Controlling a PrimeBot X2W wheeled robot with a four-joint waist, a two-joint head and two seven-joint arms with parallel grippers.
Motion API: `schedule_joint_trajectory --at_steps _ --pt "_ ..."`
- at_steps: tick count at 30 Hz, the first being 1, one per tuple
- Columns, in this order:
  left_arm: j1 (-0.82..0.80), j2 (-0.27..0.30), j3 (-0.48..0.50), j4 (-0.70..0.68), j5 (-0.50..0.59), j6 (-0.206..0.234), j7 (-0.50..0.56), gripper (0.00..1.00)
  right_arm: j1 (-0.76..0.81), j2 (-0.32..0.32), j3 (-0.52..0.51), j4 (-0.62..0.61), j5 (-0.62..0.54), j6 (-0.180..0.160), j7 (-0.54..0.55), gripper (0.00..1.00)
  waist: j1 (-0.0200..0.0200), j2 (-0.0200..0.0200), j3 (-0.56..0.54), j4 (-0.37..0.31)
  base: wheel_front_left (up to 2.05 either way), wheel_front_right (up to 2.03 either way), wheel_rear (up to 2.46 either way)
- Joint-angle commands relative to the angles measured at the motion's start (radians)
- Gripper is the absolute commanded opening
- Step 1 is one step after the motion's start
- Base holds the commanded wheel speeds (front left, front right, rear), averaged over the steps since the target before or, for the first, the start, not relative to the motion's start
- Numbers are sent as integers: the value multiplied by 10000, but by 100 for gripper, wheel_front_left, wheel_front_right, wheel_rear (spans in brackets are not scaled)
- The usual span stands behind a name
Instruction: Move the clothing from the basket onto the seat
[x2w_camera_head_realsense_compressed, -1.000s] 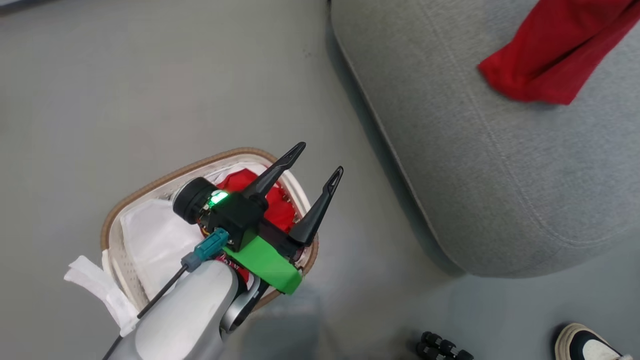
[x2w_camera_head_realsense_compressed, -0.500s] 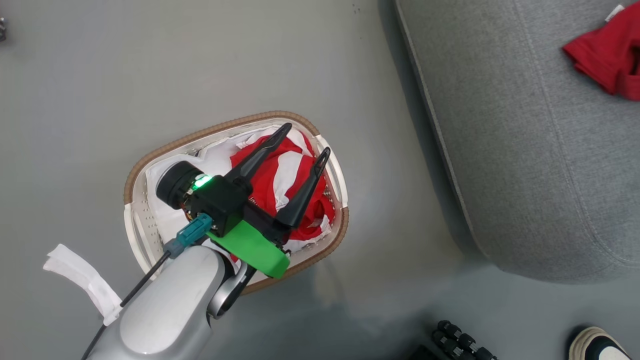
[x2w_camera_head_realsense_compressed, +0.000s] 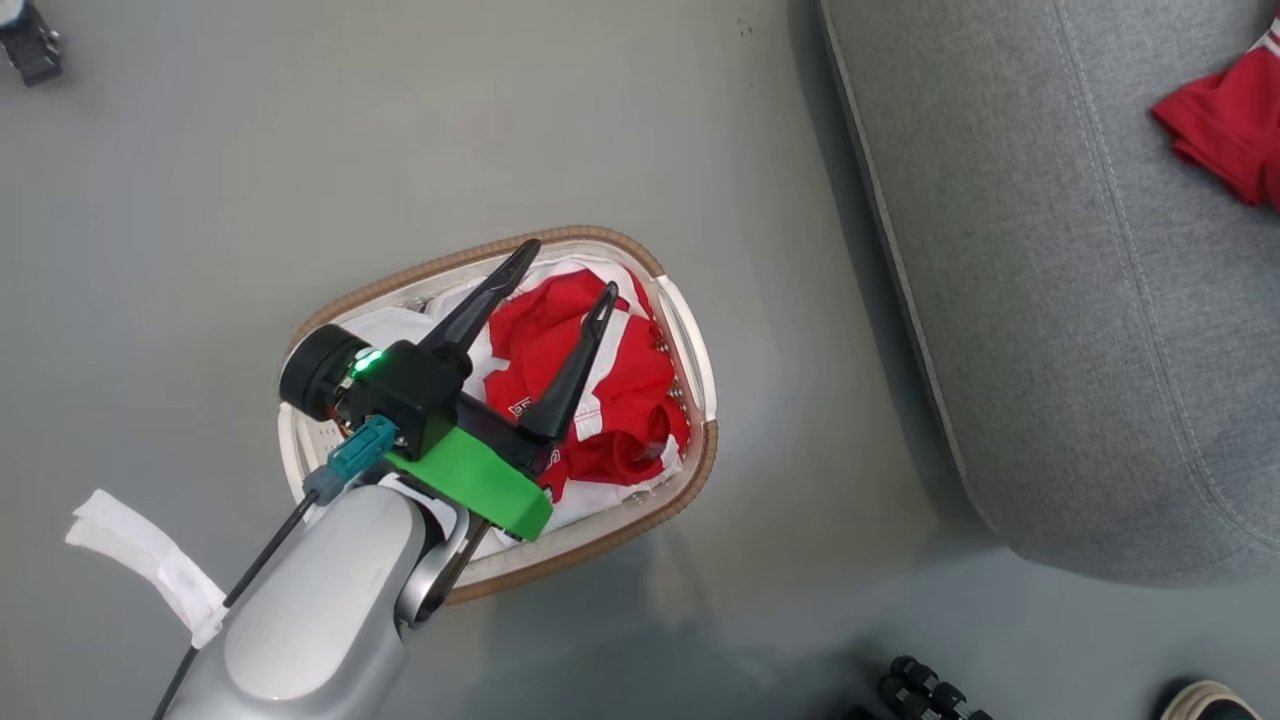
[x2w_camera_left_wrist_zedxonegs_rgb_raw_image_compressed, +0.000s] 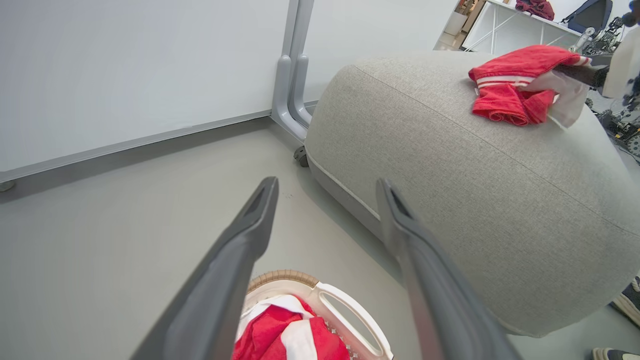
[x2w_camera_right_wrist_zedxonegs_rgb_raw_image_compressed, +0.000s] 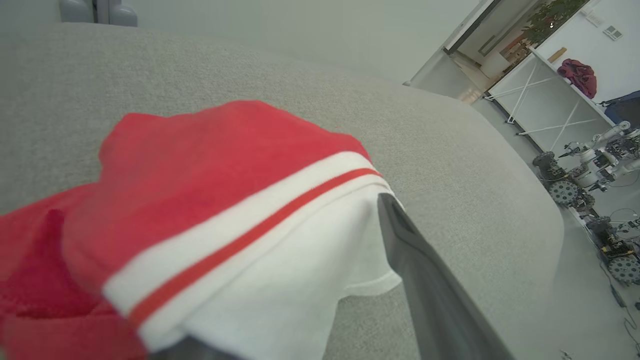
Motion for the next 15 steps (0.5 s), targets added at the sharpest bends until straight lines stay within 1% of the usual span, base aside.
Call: schedule_joint_trajectory --at_steps 1,5,9,15 --pt "152 -14 156 106 81 20 8 100 374 190 54 -291 179 -14 -41 100 -1 0 -257 131 0 0 0" --pt "400 -160 610 327 138 19 8 100 1515 822 274 -1248 611 -14 -49 100 -1 0 -633 236 0 0 0" --pt "738 -260 1164 538 246 20 8 100 2657 1625 623 -2450 1053 -14 -50 100 -1 0 -1053 332 0 0 0" --pt "1276 -477 1901 668 471 19 8 100 3706 2798 1260 -3861 1533 -14 -52 100 -1 0 -1613 494 0 0 0"
